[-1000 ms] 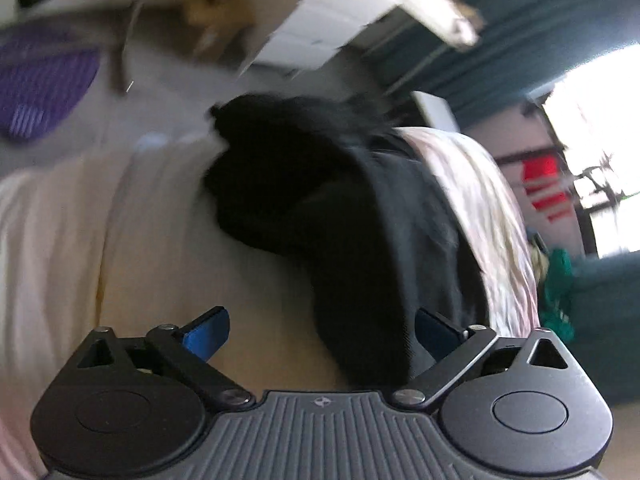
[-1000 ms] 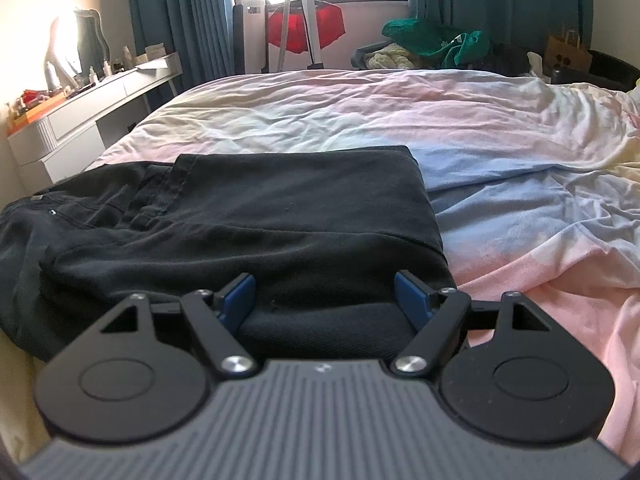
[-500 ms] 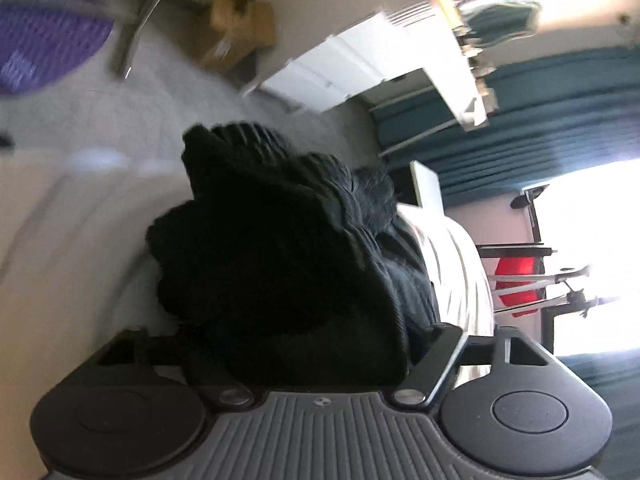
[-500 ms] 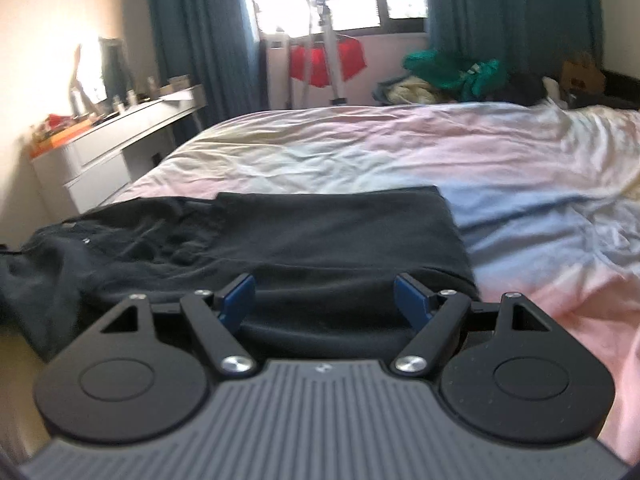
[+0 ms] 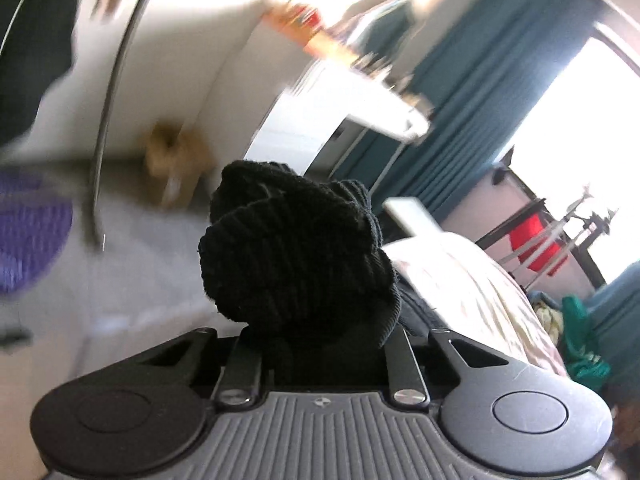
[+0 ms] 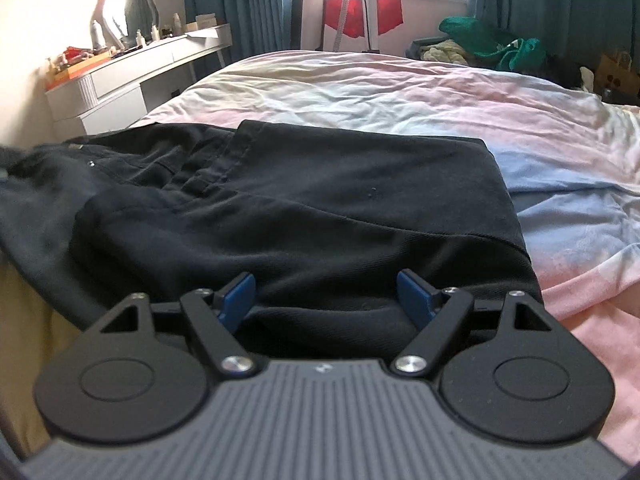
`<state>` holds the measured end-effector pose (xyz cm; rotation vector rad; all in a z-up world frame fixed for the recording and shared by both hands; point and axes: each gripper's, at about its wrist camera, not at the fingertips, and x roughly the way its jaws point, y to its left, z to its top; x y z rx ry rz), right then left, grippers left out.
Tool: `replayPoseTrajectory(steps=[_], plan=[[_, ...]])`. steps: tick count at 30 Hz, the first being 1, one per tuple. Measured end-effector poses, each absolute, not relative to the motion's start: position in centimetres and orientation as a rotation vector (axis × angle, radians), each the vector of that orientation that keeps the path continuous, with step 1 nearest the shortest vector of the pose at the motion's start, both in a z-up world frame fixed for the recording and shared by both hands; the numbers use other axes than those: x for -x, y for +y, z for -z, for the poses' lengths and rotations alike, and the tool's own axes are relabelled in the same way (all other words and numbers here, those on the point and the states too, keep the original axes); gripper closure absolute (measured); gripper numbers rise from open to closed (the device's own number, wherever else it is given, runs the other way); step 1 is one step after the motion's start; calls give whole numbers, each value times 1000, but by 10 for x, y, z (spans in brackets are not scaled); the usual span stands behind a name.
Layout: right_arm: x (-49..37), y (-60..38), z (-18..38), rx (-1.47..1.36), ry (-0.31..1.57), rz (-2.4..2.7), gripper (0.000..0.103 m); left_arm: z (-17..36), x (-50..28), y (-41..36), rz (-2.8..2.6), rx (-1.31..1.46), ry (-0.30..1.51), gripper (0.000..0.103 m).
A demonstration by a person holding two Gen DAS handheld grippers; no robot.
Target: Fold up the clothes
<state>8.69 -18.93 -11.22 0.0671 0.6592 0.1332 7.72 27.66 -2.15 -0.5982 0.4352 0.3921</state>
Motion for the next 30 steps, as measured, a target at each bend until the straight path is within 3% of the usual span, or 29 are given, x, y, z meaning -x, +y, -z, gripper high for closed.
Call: replayPoseTrajectory(steps=[9,16,22,26,30], plan=[[-56,-272,85,-485,552,-66,25,-74,-79,118,-276,286,160,83],[-30,-335,76,-564,502,309,22,-94,-98,-32,-186,257,28,84],[-23,-358,73,-602,412,393,23,-56,-108,-162,-56,128,35,84],[-24,-378,82,-699,403,406,23,10,-96,-242,72,-147,68,84],[-23,-392,90,-814,372,364,22,72,-87,-275,188,-357,152,84]])
